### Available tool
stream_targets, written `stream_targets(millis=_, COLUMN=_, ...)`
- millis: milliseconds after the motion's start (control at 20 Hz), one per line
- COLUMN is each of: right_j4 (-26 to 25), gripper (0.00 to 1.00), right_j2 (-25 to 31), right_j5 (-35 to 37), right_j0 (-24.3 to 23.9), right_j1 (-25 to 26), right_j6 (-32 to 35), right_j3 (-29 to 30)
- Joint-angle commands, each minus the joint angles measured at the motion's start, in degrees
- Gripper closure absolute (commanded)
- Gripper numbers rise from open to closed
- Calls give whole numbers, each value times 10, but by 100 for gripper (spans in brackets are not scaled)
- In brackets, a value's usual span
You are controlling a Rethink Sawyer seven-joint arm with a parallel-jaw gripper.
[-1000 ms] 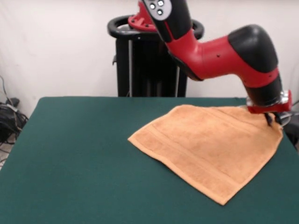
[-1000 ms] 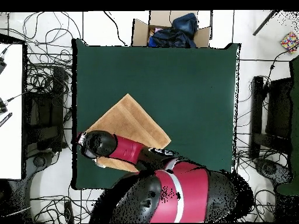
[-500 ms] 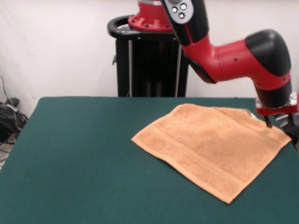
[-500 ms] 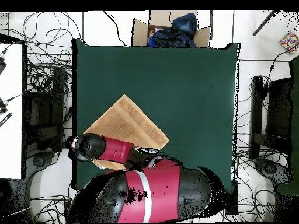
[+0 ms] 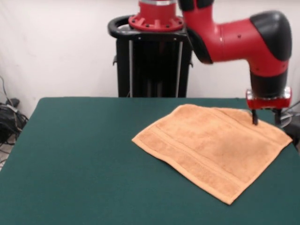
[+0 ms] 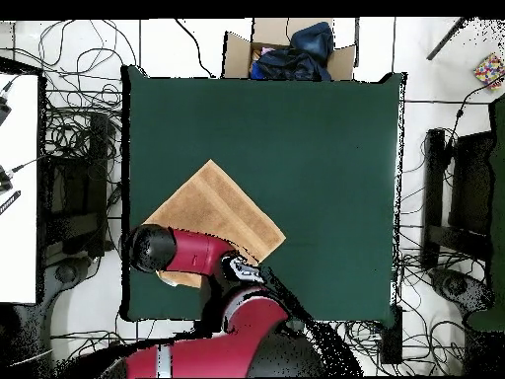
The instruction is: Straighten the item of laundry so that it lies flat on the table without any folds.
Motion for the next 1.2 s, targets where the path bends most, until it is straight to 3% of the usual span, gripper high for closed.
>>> stream_targets(millis=50, right_j4=25, gripper=0, right_j2=-133, right_j5=60, right_j0=37, right_j1=-92, right_j6=139, right_j3=-63)
stream_targets(millis=100, right_j4=22, gripper=0, right_j2=-157, right_j5=36, right_j0=54, right_j1=-88, right_j6=142, right_j3=-70)
stream_targets(millis=250, right_j4=11, gripper=0, right_j2=-163, right_j5=-50, right_j0=49, right_j1=-40, right_j6=123, right_j3=-88)
stream_targets(millis=450, right_j4=-5, gripper=0, right_j2=-149, right_j5=-68, right_j0=29, right_j1=47, right_j6=77, right_j3=-150)
stream_targets(millis=750, right_j4=1, gripper=0, right_j2=-193, right_j5=-103, right_j0=51, right_j1=128, right_j6=68, right_j3=-218)
stream_targets(millis=1200, right_j4=-38, gripper=0, right_j2=-183, right_j5=-47, right_j0=14, right_j1=166, right_j6=19, right_j3=-274)
